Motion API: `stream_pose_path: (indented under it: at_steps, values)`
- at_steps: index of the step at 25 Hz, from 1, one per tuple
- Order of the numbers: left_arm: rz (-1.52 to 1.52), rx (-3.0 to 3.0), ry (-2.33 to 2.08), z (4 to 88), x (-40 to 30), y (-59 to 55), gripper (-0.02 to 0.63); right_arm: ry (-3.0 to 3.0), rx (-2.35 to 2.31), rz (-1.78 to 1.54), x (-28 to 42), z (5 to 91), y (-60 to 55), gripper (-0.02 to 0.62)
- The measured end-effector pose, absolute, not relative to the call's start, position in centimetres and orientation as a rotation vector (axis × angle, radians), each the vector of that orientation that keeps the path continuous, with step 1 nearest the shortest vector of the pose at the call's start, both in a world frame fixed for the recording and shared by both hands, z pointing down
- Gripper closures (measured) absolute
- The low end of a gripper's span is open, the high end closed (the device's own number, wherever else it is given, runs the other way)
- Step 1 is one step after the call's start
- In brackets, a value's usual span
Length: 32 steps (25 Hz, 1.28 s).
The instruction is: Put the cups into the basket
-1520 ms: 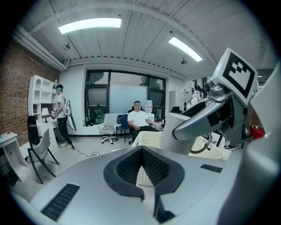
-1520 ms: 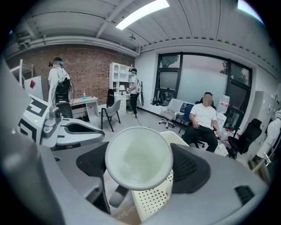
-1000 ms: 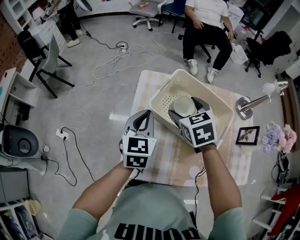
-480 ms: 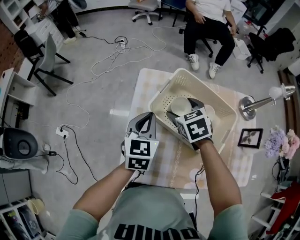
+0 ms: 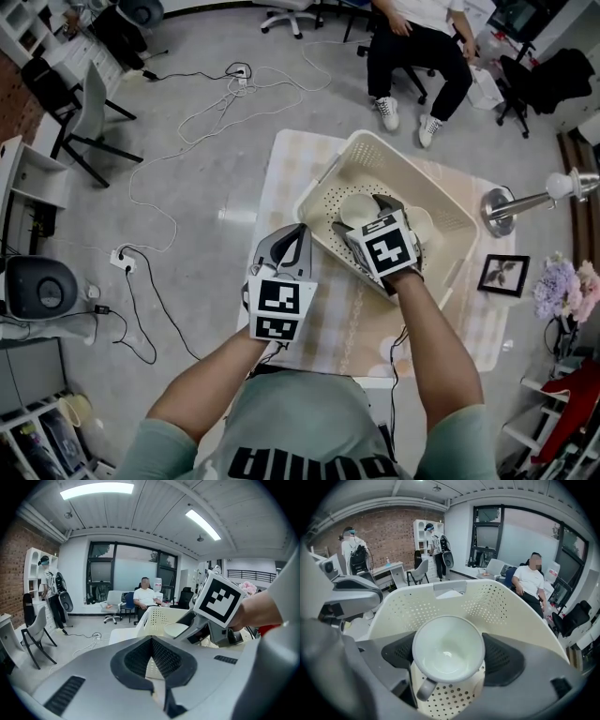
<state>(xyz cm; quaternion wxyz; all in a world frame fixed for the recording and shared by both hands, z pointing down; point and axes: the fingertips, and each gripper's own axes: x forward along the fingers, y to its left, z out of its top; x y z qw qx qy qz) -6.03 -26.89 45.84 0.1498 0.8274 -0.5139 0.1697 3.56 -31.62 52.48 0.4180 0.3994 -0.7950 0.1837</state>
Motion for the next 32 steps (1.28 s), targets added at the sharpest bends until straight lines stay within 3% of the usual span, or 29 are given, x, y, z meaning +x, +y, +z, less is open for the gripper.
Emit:
stream_pose_path:
  at_steps: [21,32]
  values:
    - [0.470,2.403,-1.441,45.2,-6.2,-26.4,0.600,-1.939,0.823,0.369,3.7,55.8,-30.1,0.201]
    - [0.440,2.437,-1.432,43.6,-6.1,-25.5,0.600,-2.019,0.917,0.303,4.1,50.8,-30.1,0.202]
